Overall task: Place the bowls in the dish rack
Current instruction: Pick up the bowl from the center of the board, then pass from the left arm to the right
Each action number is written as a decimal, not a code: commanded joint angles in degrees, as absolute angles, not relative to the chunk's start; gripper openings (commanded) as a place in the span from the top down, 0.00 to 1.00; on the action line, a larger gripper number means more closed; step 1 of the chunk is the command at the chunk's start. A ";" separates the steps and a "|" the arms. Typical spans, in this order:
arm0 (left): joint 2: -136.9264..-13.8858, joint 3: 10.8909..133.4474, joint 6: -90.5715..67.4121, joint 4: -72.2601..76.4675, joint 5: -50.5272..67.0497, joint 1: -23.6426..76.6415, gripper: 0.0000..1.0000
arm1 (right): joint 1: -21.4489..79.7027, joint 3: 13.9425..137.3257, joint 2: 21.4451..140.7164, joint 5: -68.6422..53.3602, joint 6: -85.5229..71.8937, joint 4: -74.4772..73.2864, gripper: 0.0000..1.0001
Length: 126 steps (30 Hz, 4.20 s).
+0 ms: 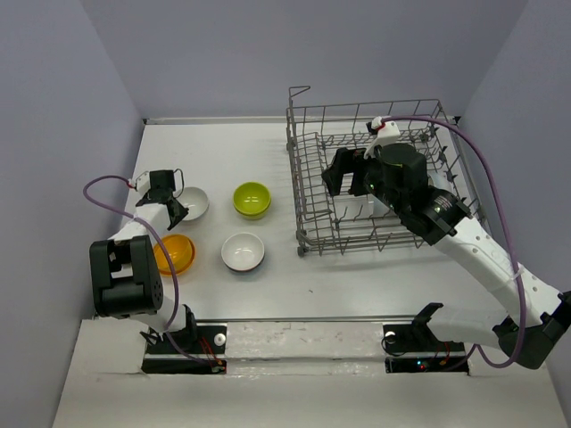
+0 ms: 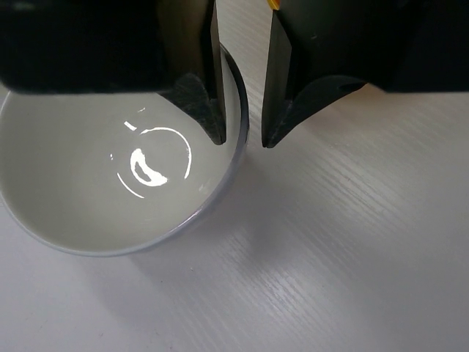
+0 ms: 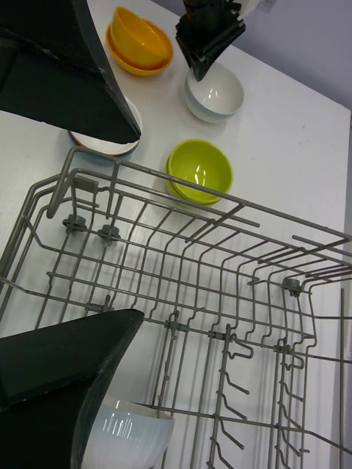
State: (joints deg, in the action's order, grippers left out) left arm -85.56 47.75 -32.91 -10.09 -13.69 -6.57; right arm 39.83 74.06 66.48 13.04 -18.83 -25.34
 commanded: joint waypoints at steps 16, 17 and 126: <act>-81.74 51.68 -30.59 -11.60 -14.41 -7.03 0.65 | 40.08 73.83 67.41 12.48 -18.19 -22.68 0.00; -81.83 51.51 -30.59 -11.51 -14.41 -6.94 0.65 | 40.08 73.83 67.50 12.39 -18.28 -22.68 0.00; -77.87 97.30 -16.52 -31.99 -17.75 24.35 1.00 | 48.60 130.78 110.65 22.06 -17.93 -37.35 0.50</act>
